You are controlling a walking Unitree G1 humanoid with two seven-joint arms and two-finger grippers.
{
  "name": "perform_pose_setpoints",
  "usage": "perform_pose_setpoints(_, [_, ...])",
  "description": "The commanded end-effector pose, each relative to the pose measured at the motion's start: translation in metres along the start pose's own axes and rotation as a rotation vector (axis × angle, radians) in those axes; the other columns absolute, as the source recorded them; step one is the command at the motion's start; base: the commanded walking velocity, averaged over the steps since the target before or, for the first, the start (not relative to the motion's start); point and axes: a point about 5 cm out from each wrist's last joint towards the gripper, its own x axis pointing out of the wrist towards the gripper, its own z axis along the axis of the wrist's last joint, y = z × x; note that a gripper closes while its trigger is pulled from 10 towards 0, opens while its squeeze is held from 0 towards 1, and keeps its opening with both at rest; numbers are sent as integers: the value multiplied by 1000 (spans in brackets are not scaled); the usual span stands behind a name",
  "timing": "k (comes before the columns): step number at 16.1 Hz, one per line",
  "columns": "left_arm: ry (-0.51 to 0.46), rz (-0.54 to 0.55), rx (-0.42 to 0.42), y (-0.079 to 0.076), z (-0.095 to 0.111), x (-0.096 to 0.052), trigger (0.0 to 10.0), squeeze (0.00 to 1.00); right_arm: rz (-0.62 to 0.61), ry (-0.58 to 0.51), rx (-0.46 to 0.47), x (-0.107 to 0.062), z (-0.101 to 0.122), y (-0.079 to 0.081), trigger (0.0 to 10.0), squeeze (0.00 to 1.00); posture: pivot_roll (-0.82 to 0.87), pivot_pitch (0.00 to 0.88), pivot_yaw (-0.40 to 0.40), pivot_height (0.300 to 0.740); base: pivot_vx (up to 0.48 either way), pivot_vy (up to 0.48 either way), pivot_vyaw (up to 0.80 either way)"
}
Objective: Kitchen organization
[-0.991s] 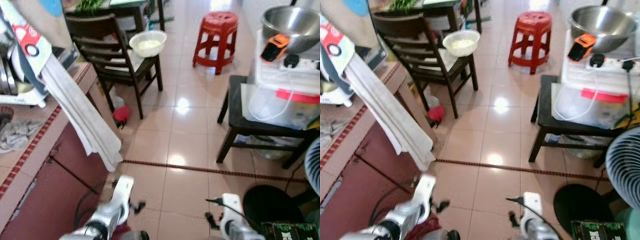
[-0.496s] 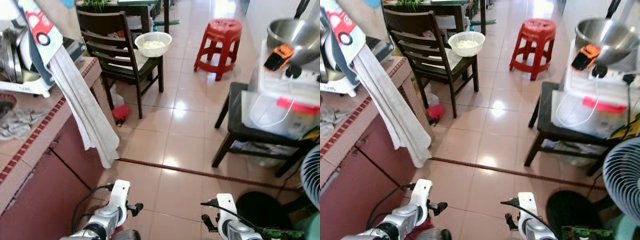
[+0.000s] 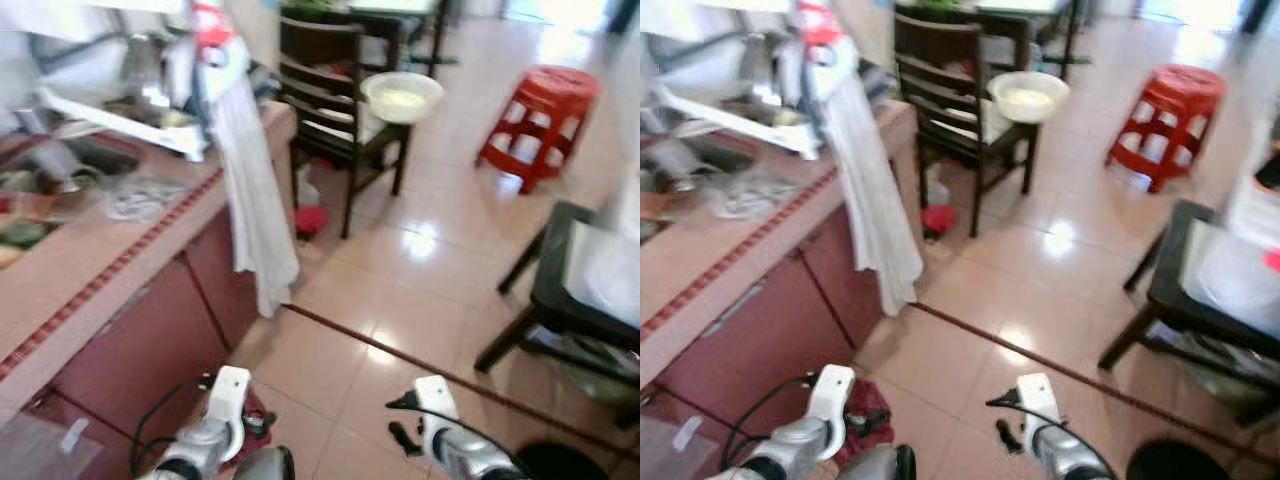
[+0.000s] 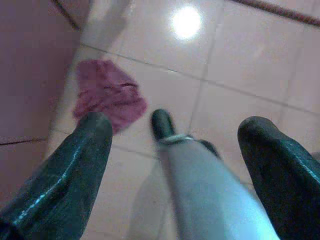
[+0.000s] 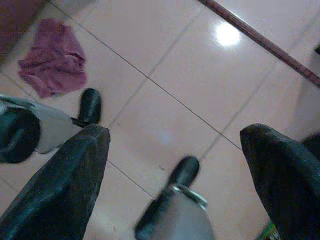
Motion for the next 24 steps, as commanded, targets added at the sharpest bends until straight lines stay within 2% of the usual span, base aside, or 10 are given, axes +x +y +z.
perform_pose_setpoints(1, [-1, 2, 59, 1, 2, 0, 10000, 0, 6, -2, -11, 1, 2, 2, 10000, 0, -93, 0, 90, 740, 0, 0, 800])
perform_pose_setpoints(7, [29, -8, 92, 4, -7, -2, 10000, 0, -6, 12, 12, 0, -7, 3, 10000, 0, -96, 0, 119, 740, 0, 0, 800])
perform_pose_setpoints(10, [31, -8, 82, 4, -8, -2, 10000, 0, -4, 15, 9, 0, -8, 4, 10000, 0, -92, 0, 115, 740, 0, 0, 800])
perform_pose_setpoints(14, [23, -30, 47, -6, -2, 1, 10000, 0, 16, 2, 20, 0, -7, 4, 10000, 0, -70, 0, 78, 740, 0, 0, 800])
perform_pose_setpoints(15, [15, -39, 59, -3, -2, 0, 10000, 0, -4, -17, 28, 0, -3, 1, 10000, 0, -50, 0, 52, 740, 0, 0, 0])
perform_pose_setpoints(18, [-45, -46, 62, 9, 6, -3, 10000, 0, -19, -44, 22, 1, 10, -1, 10000, 0, -35, 0, 41, 740, 0, 0, 0])
perform_pose_setpoints(20, [-122, -63, 49, 23, 22, -7, 10000, 0, -47, -130, 35, 2, 37, -5, 10000, 0, -29, 0, 52, 740, 0, 0, 0])
perform_pose_setpoints(22, [-232, -108, 59, 34, 44, -12, 10000, 0, -6, -212, 19, 1, 64, -4, 10000, 0, -25, 0, 57, 740, 0, 0, 0])
perform_pose_setpoints(23, [-268, -136, 75, 37, 50, -16, 10000, 0, -26, -255, -10, -1, 72, -7, 10000, 0, -23, 0, 63, 740, 0, 0, 0])
perform_pose_setpoints(24, [-309, -159, 89, 39, 56, -21, 10000, 0, 10, -254, -10, -2, 75, -8, 10000, 0, -22, 0, 70, 740, 0, 0, 0])
